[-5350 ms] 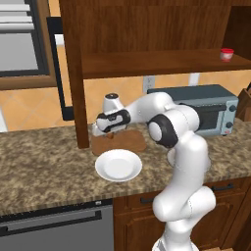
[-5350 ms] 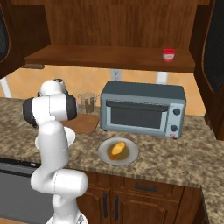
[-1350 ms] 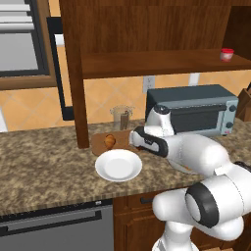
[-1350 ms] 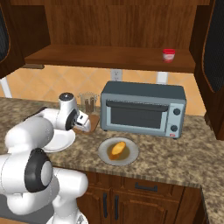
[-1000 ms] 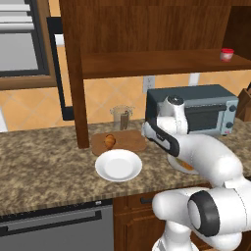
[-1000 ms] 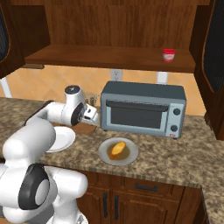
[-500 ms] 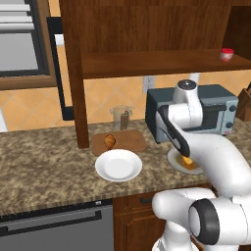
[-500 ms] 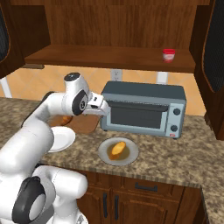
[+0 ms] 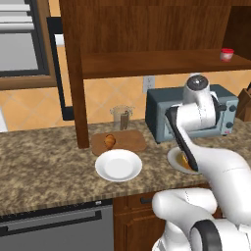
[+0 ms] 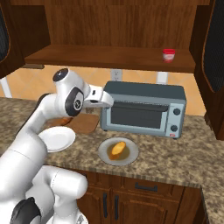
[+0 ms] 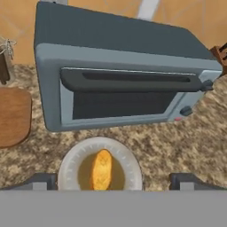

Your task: From the different types of pastries on the counter, select a croissant and place it on the cutting board. Then retrieve a jar of jam from the cabinet and place it alongside the croissant on the cutting board.

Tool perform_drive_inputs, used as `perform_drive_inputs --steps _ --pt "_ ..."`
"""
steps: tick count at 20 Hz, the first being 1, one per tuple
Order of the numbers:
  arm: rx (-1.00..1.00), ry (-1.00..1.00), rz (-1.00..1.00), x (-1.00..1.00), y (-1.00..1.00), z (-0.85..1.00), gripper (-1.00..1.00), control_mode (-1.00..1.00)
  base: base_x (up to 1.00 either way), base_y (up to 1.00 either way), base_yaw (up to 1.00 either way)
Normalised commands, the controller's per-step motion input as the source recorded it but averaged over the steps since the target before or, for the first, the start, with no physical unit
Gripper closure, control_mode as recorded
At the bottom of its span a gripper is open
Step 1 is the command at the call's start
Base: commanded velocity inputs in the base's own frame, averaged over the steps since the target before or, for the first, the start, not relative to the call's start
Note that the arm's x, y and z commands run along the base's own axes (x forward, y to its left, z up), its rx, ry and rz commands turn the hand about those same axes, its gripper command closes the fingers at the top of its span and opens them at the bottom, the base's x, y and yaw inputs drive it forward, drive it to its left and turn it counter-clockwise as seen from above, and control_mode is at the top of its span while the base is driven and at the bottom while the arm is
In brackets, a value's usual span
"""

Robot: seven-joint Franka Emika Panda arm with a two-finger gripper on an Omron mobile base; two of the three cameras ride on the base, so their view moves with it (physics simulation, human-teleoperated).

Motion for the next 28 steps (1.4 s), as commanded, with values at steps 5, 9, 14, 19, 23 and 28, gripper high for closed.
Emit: perform_drive_inputs --steps 5,9,14,19,23,28 --pt "0.0 -0.21 0.0 0.0 -0.36 0.92 -1.0 -1.0 0.0 0.0 0.0" --pt "0.0 -0.16 0.0 0.0 -0.26 0.99 -1.0 -1.0 0.0 0.0 0.0" --pt "0.0 -0.11 0.0 -0.05 -0.18 0.95 -1.0 -1.0 0.0 0.0 0.0" --pt "0.0 -0.23 -0.01 -0.42 -0.17 0.75 -1.0 -1.0 0.0 0.0 0.0" --pt "0.05 -0.05 0.0 -0.13 -0.16 0.14 -1.0 -1.0 0.0 0.0 0.0" --pt "0.12 0.1 0.0 0.37 -0.35 0.11 -1.0 -1.0 0.0 0.0 0.0"
